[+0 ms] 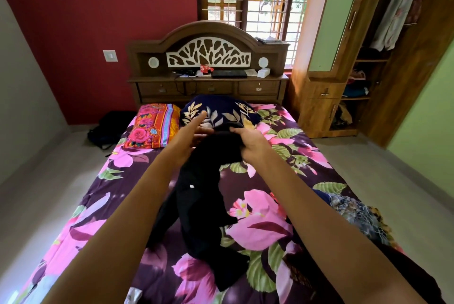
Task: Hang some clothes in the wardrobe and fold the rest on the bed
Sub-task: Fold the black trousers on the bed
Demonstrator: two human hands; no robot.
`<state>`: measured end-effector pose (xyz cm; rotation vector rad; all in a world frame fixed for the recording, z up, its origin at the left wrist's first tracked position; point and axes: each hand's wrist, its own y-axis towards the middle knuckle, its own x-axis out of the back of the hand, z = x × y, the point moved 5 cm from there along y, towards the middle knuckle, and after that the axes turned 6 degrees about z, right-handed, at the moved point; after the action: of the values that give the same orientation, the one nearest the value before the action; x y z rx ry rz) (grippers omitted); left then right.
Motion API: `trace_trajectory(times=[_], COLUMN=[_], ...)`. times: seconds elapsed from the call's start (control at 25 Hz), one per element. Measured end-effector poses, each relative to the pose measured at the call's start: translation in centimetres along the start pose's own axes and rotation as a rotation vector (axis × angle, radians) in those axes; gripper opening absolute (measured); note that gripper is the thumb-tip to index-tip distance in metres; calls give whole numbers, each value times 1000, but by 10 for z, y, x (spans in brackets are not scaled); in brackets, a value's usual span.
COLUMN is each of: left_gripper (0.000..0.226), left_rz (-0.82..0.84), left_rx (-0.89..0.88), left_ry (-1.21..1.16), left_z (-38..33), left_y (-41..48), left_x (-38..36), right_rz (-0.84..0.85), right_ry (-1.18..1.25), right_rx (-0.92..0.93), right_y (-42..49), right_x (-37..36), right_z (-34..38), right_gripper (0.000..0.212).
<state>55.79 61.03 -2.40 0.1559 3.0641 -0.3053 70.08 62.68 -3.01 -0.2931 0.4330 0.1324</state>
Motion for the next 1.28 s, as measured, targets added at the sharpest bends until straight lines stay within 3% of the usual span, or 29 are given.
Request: trace_trajectory(times=[0.08,0.16,0.24,0.36,0.44,0.56,0.68,0.76,0.84,0.88,1.0,1.04,1.2,1.28], left_gripper=[33,25,51,73,59,8,29,25,17,13,20,21,23,33], left_rz=[-148,-195,-137,-73,-109,-111,-67,35,78,70,40,49,61,83], left_rx=[-231,-493,-622,-472,-348,-346,-416,-411,-432,-466,-571,-580,-522,-507], left_ry=[123,160,366,554,577,470,441,527,773,898,1127,1141,1204,1367], left_z=[3,3,6,23,33,26,-9,-32,-53,-62,-75,-74,-70,-61], left_y=[-7,-18,-23,-9,8,25,26,24,21,18,4,2,2,5], left_x=[3,-1,-13,-35,-38,-27,-8,-8,-15,-22,-48,-53,-34,-22], right_rz=[-46,-127,-197,-216,-233,-267,-218,-165,-100,-22,312,340,115,113], right_ry=[218,338,383,463,498,545,530,260,-323,-614,-1074,-1169,-1469,-1561], right_rx=[-60,-19,24,75,104,157,161,133,181,260,422,458,492,499], right_y=[4,2,-3,-4,0,10,17,11,-3,-13,-36,-35,-16,-13], right_x=[2,4,4,-1,2,30,52,56,54,44,1,-8,3,12], right_z=[8,17,22,26,31,44,52,59,70,74,58,50,40,43], right_gripper=[24,29,32,31,31,50,56,68,98,99,89,88,64,45])
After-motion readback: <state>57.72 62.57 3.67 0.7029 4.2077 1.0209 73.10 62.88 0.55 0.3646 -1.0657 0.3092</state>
